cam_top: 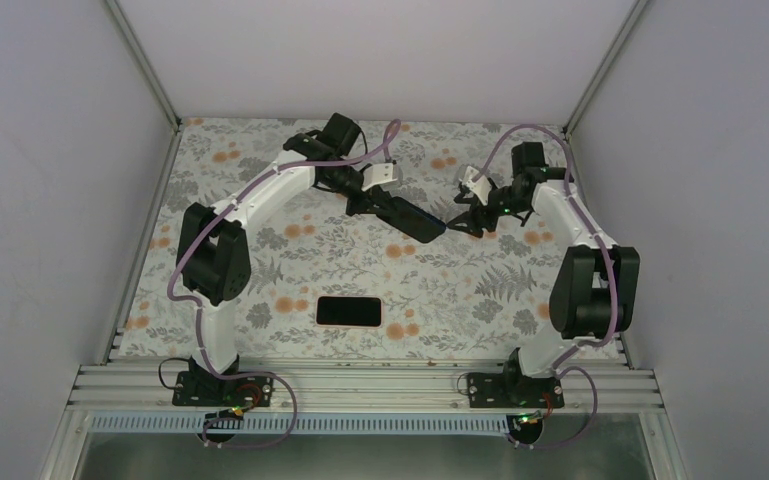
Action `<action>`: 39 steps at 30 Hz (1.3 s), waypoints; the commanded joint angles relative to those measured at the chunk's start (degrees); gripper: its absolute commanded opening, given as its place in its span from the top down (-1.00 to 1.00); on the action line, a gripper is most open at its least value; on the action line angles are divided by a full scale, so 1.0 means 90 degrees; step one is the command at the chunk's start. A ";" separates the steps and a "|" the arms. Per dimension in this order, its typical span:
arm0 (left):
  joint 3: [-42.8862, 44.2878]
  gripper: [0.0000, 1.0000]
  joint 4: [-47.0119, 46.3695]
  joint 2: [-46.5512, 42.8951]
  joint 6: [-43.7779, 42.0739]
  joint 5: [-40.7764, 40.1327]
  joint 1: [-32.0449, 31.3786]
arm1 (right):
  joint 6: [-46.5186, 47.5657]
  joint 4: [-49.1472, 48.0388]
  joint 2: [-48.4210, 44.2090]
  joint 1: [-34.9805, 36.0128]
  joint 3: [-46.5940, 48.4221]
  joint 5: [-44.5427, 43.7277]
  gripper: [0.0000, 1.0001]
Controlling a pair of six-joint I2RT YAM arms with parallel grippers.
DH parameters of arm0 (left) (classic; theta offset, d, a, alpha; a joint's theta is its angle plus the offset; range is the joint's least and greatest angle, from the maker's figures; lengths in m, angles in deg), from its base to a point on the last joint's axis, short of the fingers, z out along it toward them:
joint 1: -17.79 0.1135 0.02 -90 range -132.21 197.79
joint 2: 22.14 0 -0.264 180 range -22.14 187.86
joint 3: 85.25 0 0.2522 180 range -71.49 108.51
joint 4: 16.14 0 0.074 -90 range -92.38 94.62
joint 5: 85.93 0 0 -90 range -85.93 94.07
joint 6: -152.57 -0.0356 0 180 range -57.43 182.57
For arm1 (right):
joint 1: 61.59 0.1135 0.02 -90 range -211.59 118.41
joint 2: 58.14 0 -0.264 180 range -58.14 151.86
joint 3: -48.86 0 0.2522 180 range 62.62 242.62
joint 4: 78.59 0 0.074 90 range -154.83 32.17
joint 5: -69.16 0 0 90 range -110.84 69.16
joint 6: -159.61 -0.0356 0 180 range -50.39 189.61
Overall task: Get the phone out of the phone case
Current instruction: Remove the phone case from the phone.
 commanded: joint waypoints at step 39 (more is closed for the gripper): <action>0.0573 0.95 0.0222 -0.0033 -0.0080 0.1066 -0.0451 | -0.0557 -0.0690 0.0584 0.0173 0.0376 -0.0003 -0.46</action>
